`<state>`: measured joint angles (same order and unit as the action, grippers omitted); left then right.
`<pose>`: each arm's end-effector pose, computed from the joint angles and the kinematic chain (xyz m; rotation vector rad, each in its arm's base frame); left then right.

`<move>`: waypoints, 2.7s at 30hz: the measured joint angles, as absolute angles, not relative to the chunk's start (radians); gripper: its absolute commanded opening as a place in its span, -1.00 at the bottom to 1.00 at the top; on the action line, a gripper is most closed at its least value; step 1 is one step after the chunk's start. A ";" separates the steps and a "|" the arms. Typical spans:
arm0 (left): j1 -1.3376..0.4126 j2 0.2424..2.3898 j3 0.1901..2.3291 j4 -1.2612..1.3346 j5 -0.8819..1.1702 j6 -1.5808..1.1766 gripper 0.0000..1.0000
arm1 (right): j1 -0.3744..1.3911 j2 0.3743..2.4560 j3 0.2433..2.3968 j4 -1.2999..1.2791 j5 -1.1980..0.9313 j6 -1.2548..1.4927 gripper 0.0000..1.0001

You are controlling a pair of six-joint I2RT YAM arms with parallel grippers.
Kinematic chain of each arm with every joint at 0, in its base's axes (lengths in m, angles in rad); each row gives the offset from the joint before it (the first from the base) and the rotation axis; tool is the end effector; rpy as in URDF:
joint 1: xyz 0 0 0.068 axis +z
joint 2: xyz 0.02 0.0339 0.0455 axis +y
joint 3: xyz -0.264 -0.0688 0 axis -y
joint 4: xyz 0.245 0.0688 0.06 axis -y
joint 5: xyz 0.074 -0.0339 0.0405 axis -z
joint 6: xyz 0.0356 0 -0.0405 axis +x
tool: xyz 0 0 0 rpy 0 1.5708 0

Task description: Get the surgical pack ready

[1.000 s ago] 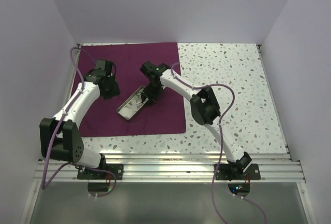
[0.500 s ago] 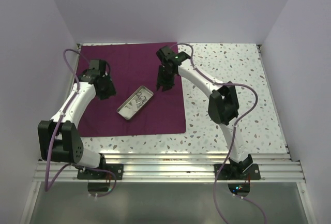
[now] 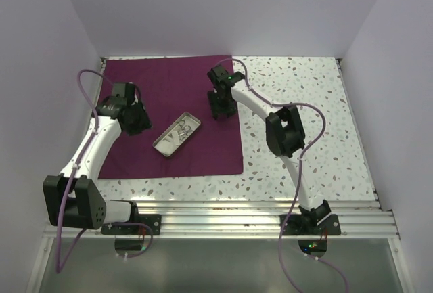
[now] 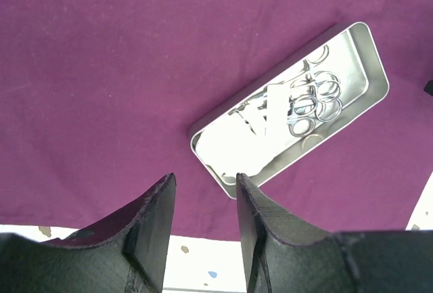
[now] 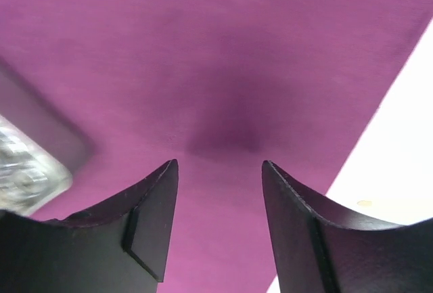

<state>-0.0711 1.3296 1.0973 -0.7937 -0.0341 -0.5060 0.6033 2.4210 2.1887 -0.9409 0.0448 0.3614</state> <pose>0.2654 -0.0177 0.2781 -0.5741 2.5410 -0.1645 0.4234 0.2898 0.1887 -0.3208 2.7431 0.2033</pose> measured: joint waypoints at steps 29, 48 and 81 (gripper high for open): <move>-0.071 1.677 1.190 -0.737 0.046 -0.486 -0.14 | 0.450 1.804 1.122 -0.812 0.027 0.554 0.43; -0.054 2.076 1.519 -0.828 0.156 -0.400 -0.16 | 0.486 1.962 1.536 -0.936 0.086 0.472 0.65; -0.066 1.409 0.973 -0.769 0.263 -0.498 -0.19 | 0.611 2.022 1.600 -0.921 -0.089 0.399 0.05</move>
<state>-0.0662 1.4094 0.9733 -0.7689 0.2634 -0.4980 0.6106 2.0220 1.6001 -0.9215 -0.0891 0.3992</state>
